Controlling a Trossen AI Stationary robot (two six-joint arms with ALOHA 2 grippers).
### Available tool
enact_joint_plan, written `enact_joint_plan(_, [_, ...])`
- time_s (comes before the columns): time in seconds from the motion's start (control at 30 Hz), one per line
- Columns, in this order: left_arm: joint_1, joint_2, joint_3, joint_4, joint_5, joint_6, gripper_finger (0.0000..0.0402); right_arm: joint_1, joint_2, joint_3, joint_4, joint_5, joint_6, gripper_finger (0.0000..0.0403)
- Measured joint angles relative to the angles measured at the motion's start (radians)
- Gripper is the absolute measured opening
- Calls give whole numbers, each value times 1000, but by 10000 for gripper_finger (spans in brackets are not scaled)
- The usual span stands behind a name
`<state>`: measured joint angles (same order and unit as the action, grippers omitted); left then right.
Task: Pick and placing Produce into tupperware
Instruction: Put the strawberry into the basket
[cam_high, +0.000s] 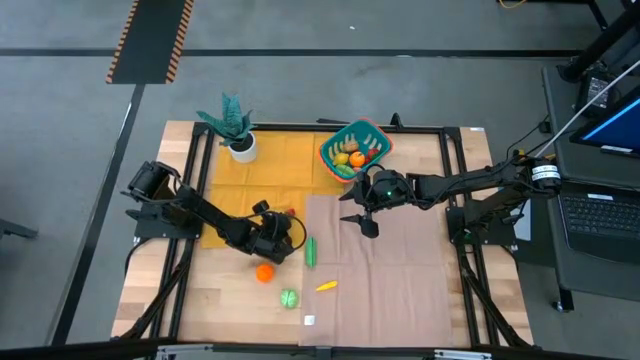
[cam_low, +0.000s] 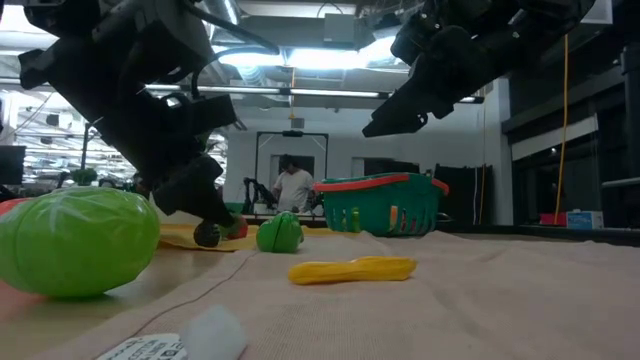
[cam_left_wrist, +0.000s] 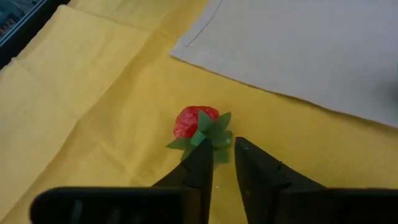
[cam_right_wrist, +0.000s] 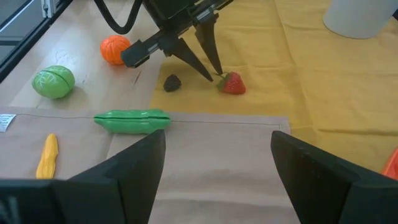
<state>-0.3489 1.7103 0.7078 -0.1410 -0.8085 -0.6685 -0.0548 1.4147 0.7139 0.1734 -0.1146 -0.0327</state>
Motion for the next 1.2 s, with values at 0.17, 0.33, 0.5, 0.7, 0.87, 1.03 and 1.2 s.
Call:
enact_joint_plan(0.17, [0,0,0,0,0,-1,29,0,0,0,0,0,1,292])
enact_joint_plan(0.33, [0,0,0,0,-2,-1,5,0,0,0,-2,0,1,292])
enact_joint_plan(0.5, [0,0,0,0,-17,-1,2,0,0,0,-2,0,1,292])
enact_joint_plan(0.7, [-5,0,0,0,-33,-1,1,0,0,0,-2,0,1,292])
enact_joint_plan(0.87, [-32,-29,0,2,-65,18,0,0,0,0,-2,0,1,292])
enact_joint_plan(1.03, [-75,-132,0,-4,-132,73,0,0,0,0,-2,0,1,292])
enact_joint_plan(1.2, [-115,-227,-1,-52,-151,102,0,0,0,0,2,0,0,292])
